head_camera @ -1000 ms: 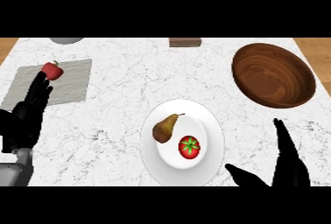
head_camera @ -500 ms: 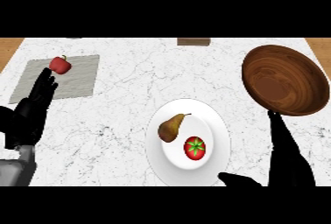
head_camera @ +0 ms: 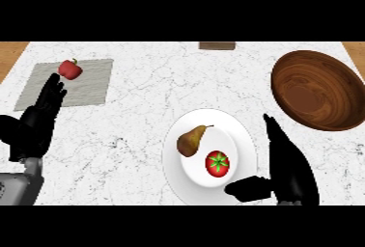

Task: Pick the tomato from the plate and place it in the bowl

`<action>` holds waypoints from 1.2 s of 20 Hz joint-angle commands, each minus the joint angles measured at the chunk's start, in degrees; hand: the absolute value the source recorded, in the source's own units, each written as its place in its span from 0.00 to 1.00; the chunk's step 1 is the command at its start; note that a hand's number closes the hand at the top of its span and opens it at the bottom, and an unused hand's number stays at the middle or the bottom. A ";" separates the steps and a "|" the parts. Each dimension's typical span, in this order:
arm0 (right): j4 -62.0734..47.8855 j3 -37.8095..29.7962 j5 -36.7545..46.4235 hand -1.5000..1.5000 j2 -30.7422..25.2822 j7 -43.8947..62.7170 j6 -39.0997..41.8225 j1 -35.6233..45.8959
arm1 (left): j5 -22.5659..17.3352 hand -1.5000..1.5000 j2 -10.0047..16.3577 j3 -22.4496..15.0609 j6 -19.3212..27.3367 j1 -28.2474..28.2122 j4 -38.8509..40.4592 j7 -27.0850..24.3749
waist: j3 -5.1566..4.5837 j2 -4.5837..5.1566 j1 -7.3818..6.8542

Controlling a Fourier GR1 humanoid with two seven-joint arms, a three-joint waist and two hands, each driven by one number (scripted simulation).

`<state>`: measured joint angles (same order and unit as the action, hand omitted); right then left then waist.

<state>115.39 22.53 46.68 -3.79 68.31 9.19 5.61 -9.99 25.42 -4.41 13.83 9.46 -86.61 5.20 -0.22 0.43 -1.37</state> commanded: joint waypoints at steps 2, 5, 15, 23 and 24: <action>-6.77 -1.66 -7.27 0.00 3.63 12.02 9.68 4.04 | 0.47 0.50 -0.16 -0.42 -0.08 1.39 -0.33 1.75 | 0.12 -0.06 0.35; -9.59 -1.52 -9.77 0.00 3.69 13.08 10.90 2.88 | -1.09 0.50 0.77 2.38 -1.61 -0.02 1.81 -1.55 | 0.04 -0.12 0.55; -15.98 -2.40 -6.85 0.00 2.21 14.71 14.42 10.49 | 0.04 0.50 -0.67 1.38 -0.43 -0.59 -1.32 1.07 | 0.12 -0.56 0.72; -23.42 1.32 -5.92 0.00 3.73 12.39 8.75 10.87 | 1.20 0.50 -1.19 2.38 -1.01 1.37 2.29 0.45 | 0.16 -0.27 1.09; -20.36 2.20 -7.04 0.00 3.73 14.81 9.33 9.97 | 0.80 0.50 -0.98 2.56 -1.81 -1.53 1.28 -0.44 | 0.16 -0.47 1.00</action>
<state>95.62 22.25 41.39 -1.12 68.59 17.88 14.46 -9.02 24.56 -2.60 12.88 8.88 -86.42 5.78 -0.07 -0.01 -0.38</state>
